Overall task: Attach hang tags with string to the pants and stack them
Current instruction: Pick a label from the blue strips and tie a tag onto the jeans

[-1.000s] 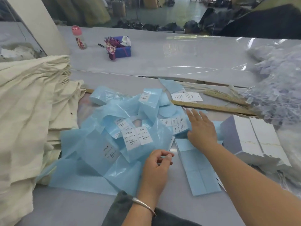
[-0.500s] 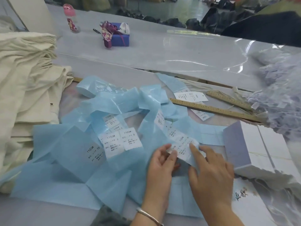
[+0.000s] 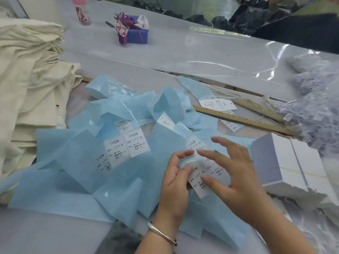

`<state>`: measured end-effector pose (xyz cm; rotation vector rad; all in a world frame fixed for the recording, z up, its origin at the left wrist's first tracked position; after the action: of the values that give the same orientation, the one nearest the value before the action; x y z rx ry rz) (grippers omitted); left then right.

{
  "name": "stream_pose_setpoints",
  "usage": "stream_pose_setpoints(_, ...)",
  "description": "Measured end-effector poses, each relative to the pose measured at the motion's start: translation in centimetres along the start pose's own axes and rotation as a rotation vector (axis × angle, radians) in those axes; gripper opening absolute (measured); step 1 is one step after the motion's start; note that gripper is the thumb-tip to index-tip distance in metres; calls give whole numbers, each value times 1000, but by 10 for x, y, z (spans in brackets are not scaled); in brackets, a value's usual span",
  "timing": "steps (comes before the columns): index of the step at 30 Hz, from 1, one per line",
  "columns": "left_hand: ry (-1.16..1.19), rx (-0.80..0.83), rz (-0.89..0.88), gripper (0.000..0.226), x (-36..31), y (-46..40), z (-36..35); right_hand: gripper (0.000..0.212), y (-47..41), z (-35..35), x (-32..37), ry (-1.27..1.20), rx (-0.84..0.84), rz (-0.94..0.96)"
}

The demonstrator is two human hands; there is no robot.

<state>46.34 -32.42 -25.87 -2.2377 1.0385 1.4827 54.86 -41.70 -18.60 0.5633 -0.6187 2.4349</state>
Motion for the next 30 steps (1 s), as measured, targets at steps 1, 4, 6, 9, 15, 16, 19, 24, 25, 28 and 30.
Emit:
stream_pose_setpoints(1,5,11,4,34,-1,0,0,41,-4,-1,0,9,65,7)
stream_pose_setpoints(4,10,34,17,38,-1,0,-1,30,-14,-3,0,67,173,32)
stream_pose_setpoints(6,10,31,23,41,0,1,-1,21,-18,-3,1,58,204,48)
stream_pose_setpoints(9,2,8,27,45,1,1,-1,16,-18,-3,0,21,196,51)
stream_pose_setpoints(15,-47,-46,22,51,1,-2,1,15,-16,2,2,-24,65,94)
stream_pose_setpoints(16,-45,-46,31,51,2,-2,1,14,-15,3,3,-18,59,110)
stream_pose_setpoints(19,-47,-31,57,51,5,-3,0,11,-12,5,9,-21,57,129)
stream_pose_setpoints(24,-10,-137,77,49,5,-7,2,6,11,37,11,-598,221,-47)
stream_pose_setpoints(25,-17,-163,93,48,5,-8,2,12,18,49,10,-829,212,-104)
stream_pose_setpoints(28,-148,-204,116,40,0,-5,-3,35,36,77,-11,-1246,-18,-305)
stream_pose_setpoints(30,-289,-146,126,30,-7,3,-10,42,47,89,-18,-1234,-108,-375)
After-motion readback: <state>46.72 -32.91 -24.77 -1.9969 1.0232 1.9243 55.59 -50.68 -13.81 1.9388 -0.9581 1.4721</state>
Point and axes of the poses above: each hand's wrist, its own y-axis away from the middle knuckle, its own z-axis out of the back of the hand, x = y × z, the point moved 3 cm from there along -y, towards the middle knuckle, and after that the axes turned 6 degrees about -x, right-handed, at the moved point
